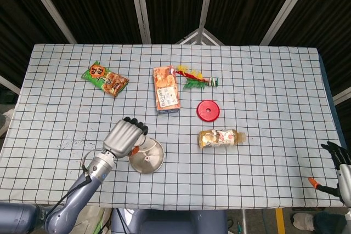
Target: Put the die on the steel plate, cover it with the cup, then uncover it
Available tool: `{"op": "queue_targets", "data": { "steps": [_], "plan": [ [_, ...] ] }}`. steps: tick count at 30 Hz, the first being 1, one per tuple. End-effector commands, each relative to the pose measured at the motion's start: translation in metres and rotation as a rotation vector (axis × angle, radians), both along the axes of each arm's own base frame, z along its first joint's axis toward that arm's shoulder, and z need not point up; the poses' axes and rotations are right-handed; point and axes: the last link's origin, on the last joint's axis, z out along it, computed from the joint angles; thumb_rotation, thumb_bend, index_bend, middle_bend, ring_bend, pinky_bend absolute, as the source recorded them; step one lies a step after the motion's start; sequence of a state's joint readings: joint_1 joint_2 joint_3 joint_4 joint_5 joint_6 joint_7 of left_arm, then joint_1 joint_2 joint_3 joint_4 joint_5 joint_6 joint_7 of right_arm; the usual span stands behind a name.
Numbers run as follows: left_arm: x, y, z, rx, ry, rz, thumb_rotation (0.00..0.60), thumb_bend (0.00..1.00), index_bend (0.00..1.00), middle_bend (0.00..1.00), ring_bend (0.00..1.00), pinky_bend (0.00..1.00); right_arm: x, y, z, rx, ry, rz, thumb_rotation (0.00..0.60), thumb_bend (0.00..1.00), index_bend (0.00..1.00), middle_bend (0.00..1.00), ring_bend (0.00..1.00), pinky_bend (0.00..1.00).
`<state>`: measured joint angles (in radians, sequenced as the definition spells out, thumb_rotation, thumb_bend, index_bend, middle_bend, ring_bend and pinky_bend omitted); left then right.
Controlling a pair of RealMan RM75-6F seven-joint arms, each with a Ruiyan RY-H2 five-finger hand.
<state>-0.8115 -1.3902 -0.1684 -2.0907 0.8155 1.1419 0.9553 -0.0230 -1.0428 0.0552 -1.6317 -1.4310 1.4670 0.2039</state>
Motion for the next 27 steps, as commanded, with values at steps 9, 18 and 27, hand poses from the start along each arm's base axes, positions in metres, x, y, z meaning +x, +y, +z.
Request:
{"op": "queue_targets", "data": {
  "steps": [9,18,27],
  "plan": [
    [0.014,-0.012,-0.033,-0.101,0.121,0.037,0.6,0.4,0.38,0.36,0.29,0.31,-0.002,0.001,0.004,-0.01,-0.009,-0.005,0.6,0.06,0.2,0.14,0.13,0.0],
    [0.013,-0.01,-0.052,-0.102,0.157,0.028,0.6,0.4,0.38,0.34,0.29,0.31,-0.003,0.002,0.005,-0.016,-0.014,-0.01,0.6,0.06,0.2,0.14,0.13,0.0],
    [0.01,-0.011,-0.066,-0.095,0.146,-0.008,0.6,0.4,0.36,0.32,0.28,0.3,-0.004,0.002,0.008,-0.023,-0.02,-0.01,0.6,0.06,0.2,0.14,0.13,0.0]
  ]
}}
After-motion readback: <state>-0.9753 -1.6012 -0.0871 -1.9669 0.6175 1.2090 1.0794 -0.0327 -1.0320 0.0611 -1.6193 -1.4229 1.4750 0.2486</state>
